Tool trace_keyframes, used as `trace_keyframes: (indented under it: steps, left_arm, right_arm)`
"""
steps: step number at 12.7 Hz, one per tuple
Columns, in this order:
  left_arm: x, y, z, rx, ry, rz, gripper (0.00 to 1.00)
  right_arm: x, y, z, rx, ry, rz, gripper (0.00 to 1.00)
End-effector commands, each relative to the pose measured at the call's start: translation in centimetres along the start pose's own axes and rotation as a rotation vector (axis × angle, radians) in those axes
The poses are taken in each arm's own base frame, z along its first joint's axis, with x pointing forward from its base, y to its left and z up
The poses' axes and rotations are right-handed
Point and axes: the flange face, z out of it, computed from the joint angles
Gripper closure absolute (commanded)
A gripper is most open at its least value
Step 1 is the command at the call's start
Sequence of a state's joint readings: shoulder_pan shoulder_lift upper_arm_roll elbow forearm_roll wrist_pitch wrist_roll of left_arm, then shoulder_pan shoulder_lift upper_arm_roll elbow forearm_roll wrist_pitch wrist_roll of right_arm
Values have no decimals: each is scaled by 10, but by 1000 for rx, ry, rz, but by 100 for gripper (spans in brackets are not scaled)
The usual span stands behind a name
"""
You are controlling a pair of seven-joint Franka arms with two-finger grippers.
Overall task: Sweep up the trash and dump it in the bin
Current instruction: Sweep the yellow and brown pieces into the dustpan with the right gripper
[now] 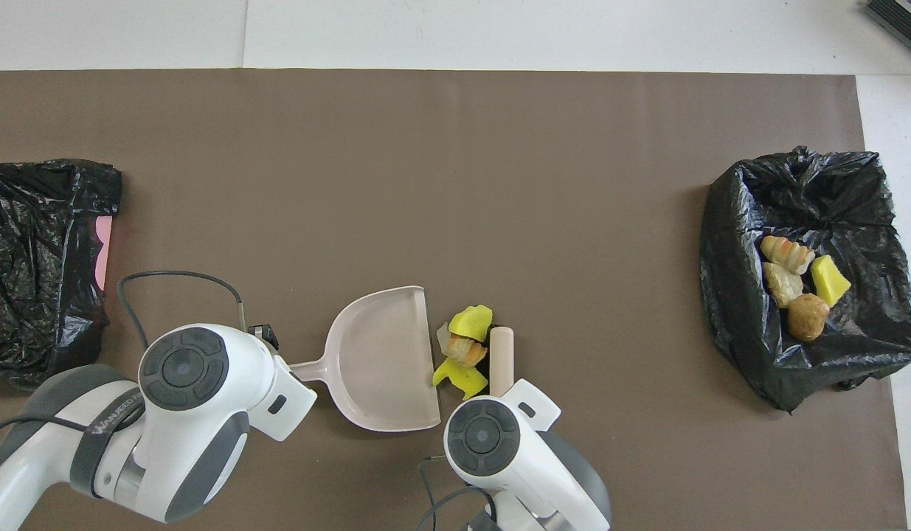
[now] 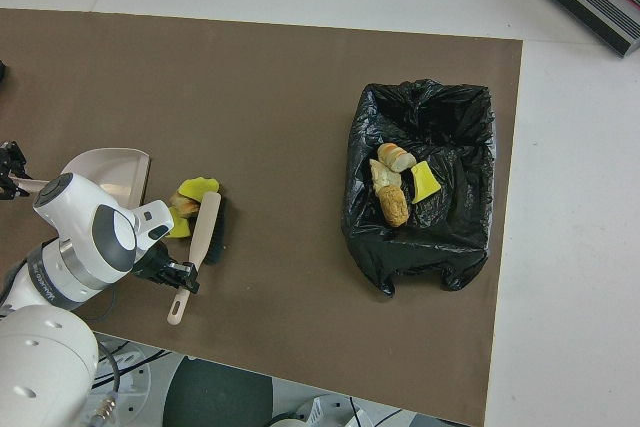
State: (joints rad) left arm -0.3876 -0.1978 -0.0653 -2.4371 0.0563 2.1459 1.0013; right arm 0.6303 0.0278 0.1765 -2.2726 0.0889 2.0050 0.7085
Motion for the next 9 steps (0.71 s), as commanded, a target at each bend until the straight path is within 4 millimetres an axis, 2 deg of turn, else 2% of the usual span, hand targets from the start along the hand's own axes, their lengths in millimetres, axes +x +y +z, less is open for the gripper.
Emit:
trace_keyframes:
  steps: [1,5,7,9]
  left_arm:
    - [-2,10,0,27,-6,-25,100]
    - [-5,5,1,33,0,-49,100]
    - [-10,0,2,37,6,-60,100]
    - [-12,-6,1,65,29,-71,100]
  right_arm:
    - [9,-47,-6,22,-17,32,100]
    - [17,-97,-50,146,-5,9,100]
    - [22,-102,-74,129,-21,-11,100]
    - [20,-89,-76,71,-60,-14,100]
